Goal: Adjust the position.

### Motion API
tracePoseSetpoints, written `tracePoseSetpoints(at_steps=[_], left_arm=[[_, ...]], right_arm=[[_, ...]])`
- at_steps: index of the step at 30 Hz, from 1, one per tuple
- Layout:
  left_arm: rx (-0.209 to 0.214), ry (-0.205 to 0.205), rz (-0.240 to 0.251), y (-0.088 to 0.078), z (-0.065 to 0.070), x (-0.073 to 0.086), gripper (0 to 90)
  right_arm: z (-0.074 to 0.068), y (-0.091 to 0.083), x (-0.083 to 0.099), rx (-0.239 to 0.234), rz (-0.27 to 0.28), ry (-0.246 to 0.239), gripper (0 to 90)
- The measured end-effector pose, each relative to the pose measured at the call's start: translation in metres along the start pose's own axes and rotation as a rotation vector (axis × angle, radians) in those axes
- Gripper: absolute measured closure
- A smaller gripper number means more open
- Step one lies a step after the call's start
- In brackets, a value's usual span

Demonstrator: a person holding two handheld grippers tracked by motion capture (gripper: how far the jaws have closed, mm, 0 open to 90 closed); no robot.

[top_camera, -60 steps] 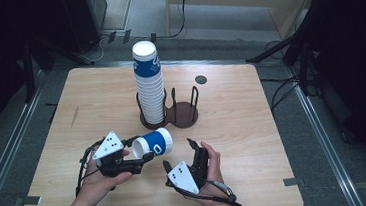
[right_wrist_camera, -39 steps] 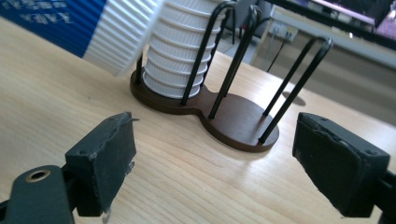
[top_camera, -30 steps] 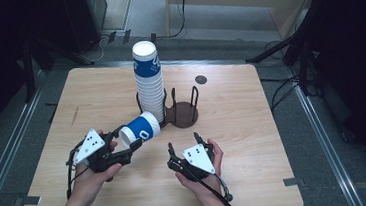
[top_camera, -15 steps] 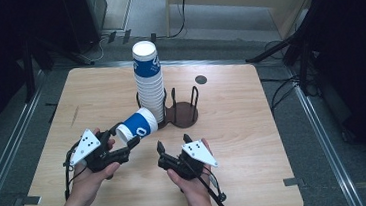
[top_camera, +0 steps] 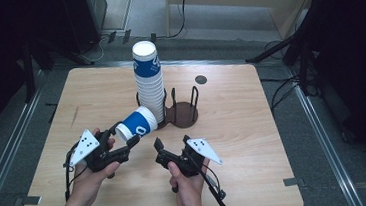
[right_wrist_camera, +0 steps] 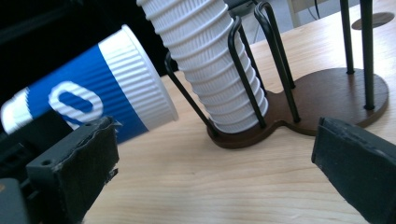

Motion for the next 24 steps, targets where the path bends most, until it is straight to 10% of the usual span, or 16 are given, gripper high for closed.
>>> tracePoseSetpoints(at_steps=[16, 24], left_arm=[[-0.008, 0.027, 0.044, 0.006, 0.004, 0.004, 28.2], [0.003, 0.027, 0.058, 0.009, 0.007, 0.006, 28.2]], right_arm=[[-0.013, -0.003, -0.002, -0.048, -0.04, 0.194, 0.0], [-0.015, -0.001, -0.005, -0.096, -0.105, 0.377, 0.0]])
Point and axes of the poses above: each handheld gripper's, and its own axes: y roughly forward along the jaws, x roughly out of its underside, z roughly to its right, the point moved 1 cm from there along y, roughly forward along the jaws, and after that the axes turned 14 degrees about x, right-handed, at the moved point
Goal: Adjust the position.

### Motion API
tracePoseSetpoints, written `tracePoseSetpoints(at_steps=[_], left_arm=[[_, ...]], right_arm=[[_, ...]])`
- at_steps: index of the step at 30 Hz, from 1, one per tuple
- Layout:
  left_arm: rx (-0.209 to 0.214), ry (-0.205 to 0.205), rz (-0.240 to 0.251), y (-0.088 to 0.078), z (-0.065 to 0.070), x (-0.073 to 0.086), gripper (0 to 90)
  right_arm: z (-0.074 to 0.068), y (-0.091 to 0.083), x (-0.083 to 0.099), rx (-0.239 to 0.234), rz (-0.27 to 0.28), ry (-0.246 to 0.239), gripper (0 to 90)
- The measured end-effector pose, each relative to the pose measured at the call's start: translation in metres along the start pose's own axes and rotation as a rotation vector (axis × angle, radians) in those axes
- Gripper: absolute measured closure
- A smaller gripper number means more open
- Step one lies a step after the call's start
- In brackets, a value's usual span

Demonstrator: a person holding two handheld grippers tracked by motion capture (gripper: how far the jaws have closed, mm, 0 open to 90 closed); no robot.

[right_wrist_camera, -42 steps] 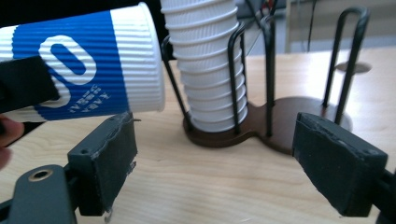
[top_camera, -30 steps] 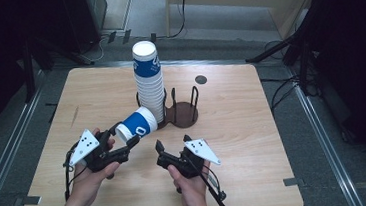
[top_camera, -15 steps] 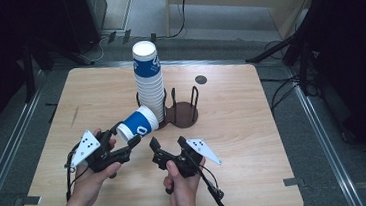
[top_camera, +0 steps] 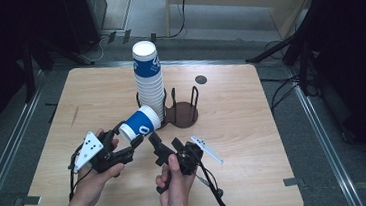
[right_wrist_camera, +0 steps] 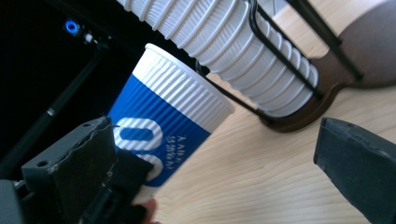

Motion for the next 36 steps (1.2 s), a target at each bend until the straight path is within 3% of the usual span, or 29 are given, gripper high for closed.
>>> tracePoseSetpoints(at_steps=[10, 20, 30, 36], left_arm=[[0.027, -0.006, 0.011, 0.004, 0.006, 0.002, 28.2], [0.05, -0.003, 0.002, 0.008, 0.011, 0.003, 28.2], [0.072, -0.002, -0.009, 0.011, 0.016, 0.005, 28.1], [0.086, 0.0, -0.013, 0.014, 0.019, 0.006, 28.2]], right_arm=[[-0.004, 0.01, -0.004, -0.029, -0.046, 0.192, 0.0], [-0.003, 0.018, -0.005, -0.079, -0.069, 0.267, 0.0], [-0.001, 0.03, -0.009, -0.129, -0.082, 0.282, 0.0], [0.0, 0.034, -0.011, -0.132, -0.094, 0.303, 0.0]])
Point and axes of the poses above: each handheld gripper's, and its own axes: y roughly forward along the jaws, x roughly out of its underside, z roughly to its right, the point moved 1 cm from there along y, roughly forward along the jaws, and after that the axes turned 14 degrees about x, right-handed, at the moved point
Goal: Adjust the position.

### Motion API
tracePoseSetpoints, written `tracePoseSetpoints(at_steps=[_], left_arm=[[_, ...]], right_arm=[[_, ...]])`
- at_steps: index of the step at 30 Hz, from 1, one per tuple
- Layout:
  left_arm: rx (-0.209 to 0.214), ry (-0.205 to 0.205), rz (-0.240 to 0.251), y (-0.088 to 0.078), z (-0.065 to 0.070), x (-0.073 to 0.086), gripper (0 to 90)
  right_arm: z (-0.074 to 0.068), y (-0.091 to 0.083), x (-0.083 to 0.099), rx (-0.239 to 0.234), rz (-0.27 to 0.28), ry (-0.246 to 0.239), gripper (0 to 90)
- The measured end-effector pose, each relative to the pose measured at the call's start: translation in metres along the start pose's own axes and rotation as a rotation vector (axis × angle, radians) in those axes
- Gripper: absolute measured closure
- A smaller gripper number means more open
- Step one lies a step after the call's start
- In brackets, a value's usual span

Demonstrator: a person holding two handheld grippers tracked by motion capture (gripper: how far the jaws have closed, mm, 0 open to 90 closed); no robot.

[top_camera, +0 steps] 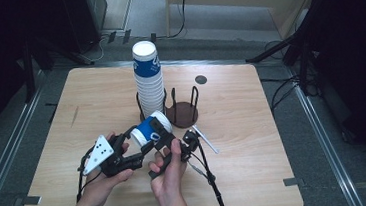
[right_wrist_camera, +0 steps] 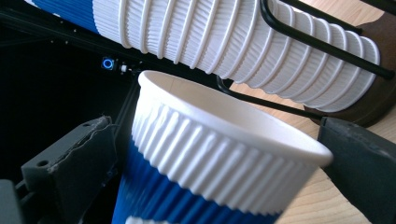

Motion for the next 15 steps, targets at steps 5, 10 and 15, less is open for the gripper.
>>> tracePoseSetpoints(at_steps=[5, 10, 15], left_arm=[[0.009, -0.003, -0.009, 0.0012, 0.0014, 0.0011, 28.1], [0.012, -0.002, -0.009, 0.0023, 0.0023, 0.0017, 28.1], [0.008, 0.0, -0.015, 0.0008, 0.0015, 0.0015, 28.1]], right_arm=[[0.0012, 0.0025, -0.0031, -0.01, -0.007, 0.002, 0.0], [0.0032, 0.0041, -0.0034, -0.022, -0.024, 0.005, 0.4], [0.0077, 0.0044, -0.0056, -0.042, -0.022, 0.016, 9.9]])
Point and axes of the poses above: each handheld gripper's, and its own axes: y roughly forward along the jaws, x roughly out of its underside, z roughly to its right, the point moved 1 cm from there along y, roughly forward along the jaws, and after that the axes turned 14 degrees about x, right-handed, at the moved point
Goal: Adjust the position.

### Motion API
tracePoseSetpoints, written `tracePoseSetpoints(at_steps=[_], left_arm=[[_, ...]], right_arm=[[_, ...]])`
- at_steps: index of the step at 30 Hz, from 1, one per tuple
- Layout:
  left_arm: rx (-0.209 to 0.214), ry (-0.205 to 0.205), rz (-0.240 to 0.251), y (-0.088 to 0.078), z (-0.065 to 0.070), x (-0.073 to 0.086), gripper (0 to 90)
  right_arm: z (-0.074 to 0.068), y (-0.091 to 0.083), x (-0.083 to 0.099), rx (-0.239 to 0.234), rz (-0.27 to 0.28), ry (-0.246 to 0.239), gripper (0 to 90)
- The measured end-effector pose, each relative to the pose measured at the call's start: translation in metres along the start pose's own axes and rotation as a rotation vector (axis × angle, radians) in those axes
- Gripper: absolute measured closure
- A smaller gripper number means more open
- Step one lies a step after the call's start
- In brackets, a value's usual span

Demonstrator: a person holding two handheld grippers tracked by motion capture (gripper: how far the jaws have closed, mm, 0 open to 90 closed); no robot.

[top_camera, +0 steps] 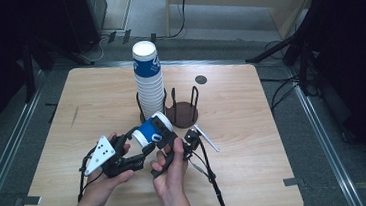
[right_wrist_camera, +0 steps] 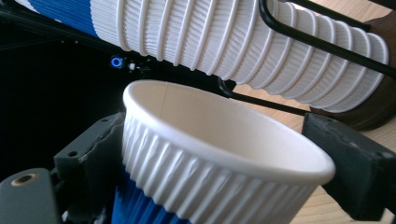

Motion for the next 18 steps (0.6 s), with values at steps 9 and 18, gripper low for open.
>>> tracePoseSetpoints(at_steps=[9, 18], left_arm=[[0.032, -0.065, -0.003, -0.003, 0.002, -0.003, 27.3], [0.035, -0.081, -0.035, -0.006, 0.0, -0.005, 16.3]], right_arm=[[0.005, -0.006, -0.004, -0.034, 0.02, -0.027, 12.7], [0.009, -0.016, -0.014, 0.026, 0.132, -0.169, 12.7]])
Point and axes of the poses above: each handheld gripper's, and its own axes: y roughly forward along the jaws, x roughly out of its underside, z roughly to its right, the point moved 1 cm from there along y, roughly forward along the jaws, and after that the axes turned 14 degrees about x, right-handed, at the moved point
